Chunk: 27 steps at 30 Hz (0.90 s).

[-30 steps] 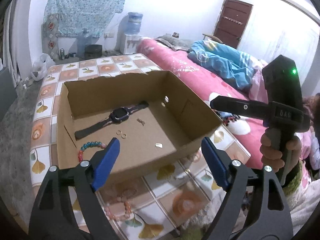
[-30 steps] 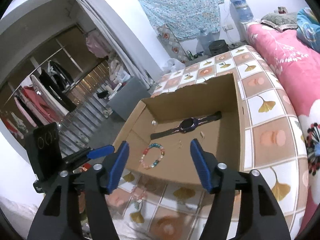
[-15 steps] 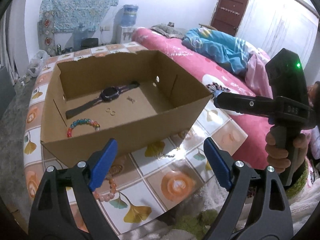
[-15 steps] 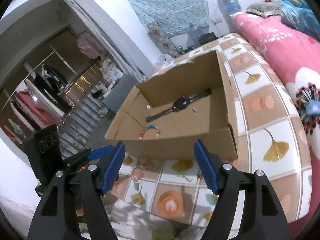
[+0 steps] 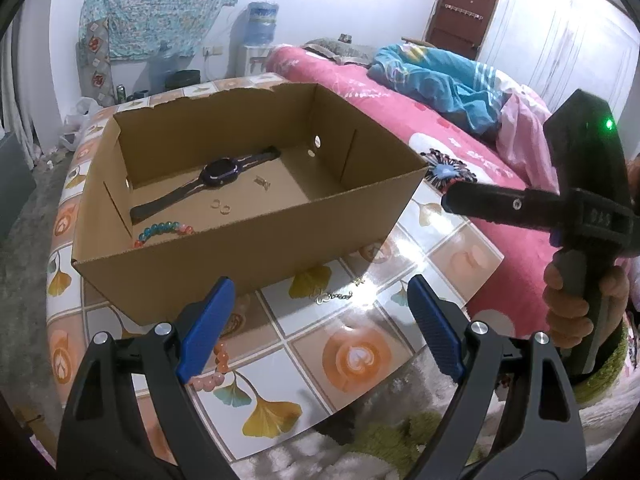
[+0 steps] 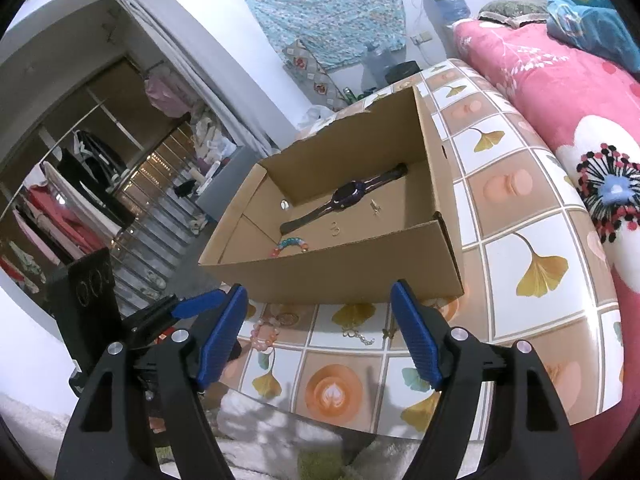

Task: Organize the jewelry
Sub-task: 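Move the left gripper back out of the box toward the table, then move the open left gripper to the small gold chain charm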

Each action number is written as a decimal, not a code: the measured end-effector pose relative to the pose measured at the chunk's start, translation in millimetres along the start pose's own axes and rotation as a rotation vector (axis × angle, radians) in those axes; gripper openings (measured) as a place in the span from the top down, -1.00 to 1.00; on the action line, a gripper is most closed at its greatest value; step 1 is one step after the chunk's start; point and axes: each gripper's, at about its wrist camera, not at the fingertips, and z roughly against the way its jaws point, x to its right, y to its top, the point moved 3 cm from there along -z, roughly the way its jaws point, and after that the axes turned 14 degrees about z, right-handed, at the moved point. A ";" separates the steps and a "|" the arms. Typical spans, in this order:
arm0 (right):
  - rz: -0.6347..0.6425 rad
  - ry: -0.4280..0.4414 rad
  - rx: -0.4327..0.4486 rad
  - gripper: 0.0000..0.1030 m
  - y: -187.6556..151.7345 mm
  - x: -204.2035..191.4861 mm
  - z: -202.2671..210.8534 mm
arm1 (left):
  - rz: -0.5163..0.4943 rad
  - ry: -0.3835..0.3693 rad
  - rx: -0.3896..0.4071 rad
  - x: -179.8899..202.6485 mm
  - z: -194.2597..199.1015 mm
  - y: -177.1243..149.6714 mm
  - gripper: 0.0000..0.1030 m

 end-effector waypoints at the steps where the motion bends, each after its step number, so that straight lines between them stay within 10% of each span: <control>1: 0.001 -0.002 -0.001 -0.41 -0.1 0.1 -0.3 | -0.001 0.004 -0.002 -0.3 -0.9 -0.9 -0.63; 27: -0.086 -0.032 -0.143 -0.55 -56.1 18.7 -35.0 | -0.161 0.165 -0.186 6.7 -80.8 -62.1 -0.65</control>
